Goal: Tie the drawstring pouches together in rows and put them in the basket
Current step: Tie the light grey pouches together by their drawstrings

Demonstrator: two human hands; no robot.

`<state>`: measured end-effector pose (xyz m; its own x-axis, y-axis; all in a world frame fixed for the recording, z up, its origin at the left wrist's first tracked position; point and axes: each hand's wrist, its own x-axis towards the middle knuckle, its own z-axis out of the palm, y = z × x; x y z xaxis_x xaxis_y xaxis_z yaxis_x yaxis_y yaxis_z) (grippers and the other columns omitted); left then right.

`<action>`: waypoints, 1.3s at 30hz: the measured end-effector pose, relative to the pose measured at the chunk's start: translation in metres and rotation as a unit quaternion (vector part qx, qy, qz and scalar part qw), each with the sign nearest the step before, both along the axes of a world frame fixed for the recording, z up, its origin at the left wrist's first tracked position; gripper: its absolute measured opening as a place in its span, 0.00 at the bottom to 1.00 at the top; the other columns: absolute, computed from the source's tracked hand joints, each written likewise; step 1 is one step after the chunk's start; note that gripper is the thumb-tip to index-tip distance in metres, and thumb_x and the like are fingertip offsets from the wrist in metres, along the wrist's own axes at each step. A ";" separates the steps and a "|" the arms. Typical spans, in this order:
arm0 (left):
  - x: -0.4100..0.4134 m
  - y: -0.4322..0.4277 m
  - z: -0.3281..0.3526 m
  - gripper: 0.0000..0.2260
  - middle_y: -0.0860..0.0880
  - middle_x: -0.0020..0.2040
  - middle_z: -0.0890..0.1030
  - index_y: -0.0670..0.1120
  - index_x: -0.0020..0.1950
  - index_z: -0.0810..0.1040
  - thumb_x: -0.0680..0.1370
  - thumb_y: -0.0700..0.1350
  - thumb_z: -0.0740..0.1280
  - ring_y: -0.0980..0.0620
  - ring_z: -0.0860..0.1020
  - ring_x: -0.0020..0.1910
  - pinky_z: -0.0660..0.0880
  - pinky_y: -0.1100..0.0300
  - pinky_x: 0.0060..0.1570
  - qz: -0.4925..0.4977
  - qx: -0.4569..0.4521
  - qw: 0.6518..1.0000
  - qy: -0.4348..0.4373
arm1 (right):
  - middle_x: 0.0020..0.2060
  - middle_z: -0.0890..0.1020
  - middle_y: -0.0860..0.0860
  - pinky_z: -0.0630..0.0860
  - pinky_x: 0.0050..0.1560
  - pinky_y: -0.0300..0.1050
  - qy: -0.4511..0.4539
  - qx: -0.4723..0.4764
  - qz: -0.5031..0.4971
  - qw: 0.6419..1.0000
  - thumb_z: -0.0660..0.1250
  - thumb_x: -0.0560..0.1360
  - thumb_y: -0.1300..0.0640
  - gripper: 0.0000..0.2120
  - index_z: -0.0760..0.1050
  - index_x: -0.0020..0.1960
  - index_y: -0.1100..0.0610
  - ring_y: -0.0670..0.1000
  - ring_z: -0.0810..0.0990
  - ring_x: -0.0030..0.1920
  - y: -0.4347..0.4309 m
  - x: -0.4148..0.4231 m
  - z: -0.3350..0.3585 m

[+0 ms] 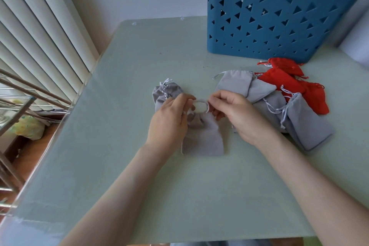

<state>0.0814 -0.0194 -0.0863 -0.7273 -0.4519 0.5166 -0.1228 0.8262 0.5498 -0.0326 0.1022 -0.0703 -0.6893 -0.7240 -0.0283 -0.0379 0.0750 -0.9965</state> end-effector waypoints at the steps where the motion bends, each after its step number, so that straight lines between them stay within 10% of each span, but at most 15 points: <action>1: 0.001 0.000 0.001 0.20 0.44 0.45 0.81 0.43 0.51 0.78 0.74 0.50 0.50 0.42 0.77 0.44 0.72 0.52 0.37 0.024 0.024 0.999 0.010 | 0.31 0.76 0.50 0.69 0.33 0.35 0.003 -0.001 -0.024 1.000 0.60 0.80 0.64 0.11 0.74 0.40 0.57 0.43 0.72 0.30 0.001 -0.002 0.000; 7: 0.002 -0.006 0.015 0.13 0.55 0.32 0.79 0.45 0.39 0.72 0.82 0.41 0.54 0.60 0.72 0.29 0.67 0.65 0.33 0.092 0.224 0.964 0.111 | 0.31 0.74 0.52 0.67 0.30 0.32 0.016 -0.014 -0.099 0.995 0.59 0.80 0.65 0.14 0.72 0.37 0.57 0.45 0.70 0.31 0.007 -0.013 0.006; 14: 0.004 0.002 0.020 0.16 0.55 0.27 0.74 0.46 0.36 0.71 0.84 0.42 0.54 0.56 0.68 0.28 0.65 0.62 0.30 -0.027 0.378 0.905 0.194 | 0.29 0.76 0.51 0.68 0.32 0.33 -0.004 -0.033 -0.107 0.994 0.60 0.79 0.65 0.13 0.73 0.37 0.57 0.41 0.72 0.27 0.011 -0.020 0.010; 18: 0.003 0.001 0.022 0.15 0.51 0.39 0.75 0.49 0.35 0.75 0.80 0.46 0.57 0.51 0.73 0.43 0.69 0.62 0.46 -0.091 0.365 0.907 0.190 | 0.41 0.82 0.49 0.74 0.45 0.39 -0.057 -0.105 -0.008 0.993 0.68 0.74 0.60 0.05 0.72 0.46 0.56 0.48 0.80 0.45 0.015 -0.022 0.015; 21: 0.000 -0.004 0.019 0.14 0.53 0.51 0.75 0.53 0.34 0.79 0.77 0.48 0.60 0.51 0.73 0.60 0.70 0.59 0.59 -0.089 0.402 0.897 0.161 | 0.53 0.80 0.51 0.76 0.53 0.44 -0.097 -0.122 0.071 0.985 0.77 0.64 0.62 0.25 0.68 0.56 0.57 0.51 0.79 0.54 0.013 -0.016 0.013; 24: -0.001 -0.001 0.020 0.15 0.49 0.49 0.81 0.35 0.44 0.76 0.81 0.46 0.58 0.52 0.78 0.49 0.73 0.58 0.53 -0.120 0.453 0.875 0.125 | 0.52 0.80 0.51 0.76 0.46 0.37 -0.076 -0.082 0.082 0.990 0.73 0.65 0.65 0.22 0.69 0.55 0.56 0.45 0.81 0.48 0.008 -0.008 0.012; 28: -0.003 0.005 0.022 0.14 0.49 0.35 0.83 0.39 0.41 0.72 0.83 0.41 0.54 0.53 0.81 0.33 0.77 0.63 0.38 -0.091 0.515 0.847 0.094 | 0.41 0.81 0.55 0.78 0.39 0.39 -0.071 -0.041 0.099 0.992 0.65 0.73 0.68 0.08 0.72 0.50 0.60 0.48 0.82 0.40 0.012 -0.006 0.014; 34: -0.001 0.009 0.017 0.14 0.55 0.33 0.79 0.40 0.40 0.76 0.82 0.42 0.58 0.65 0.74 0.30 0.67 0.75 0.35 -0.018 0.256 0.966 -0.022 | 0.35 0.80 0.54 0.75 0.37 0.38 -0.009 0.009 0.033 0.999 0.63 0.77 0.67 0.07 0.74 0.43 0.58 0.47 0.79 0.35 0.010 -0.009 0.013; 39: -0.001 0.009 0.015 0.10 0.44 0.36 0.81 0.40 0.43 0.77 0.81 0.37 0.59 0.57 0.79 0.32 0.74 0.71 0.36 -0.034 0.299 0.954 0.004 | 0.36 0.77 0.49 0.74 0.42 0.42 0.167 0.108 -0.051 0.979 0.65 0.76 0.64 0.06 0.74 0.47 0.54 0.48 0.77 0.38 0.009 -0.015 0.000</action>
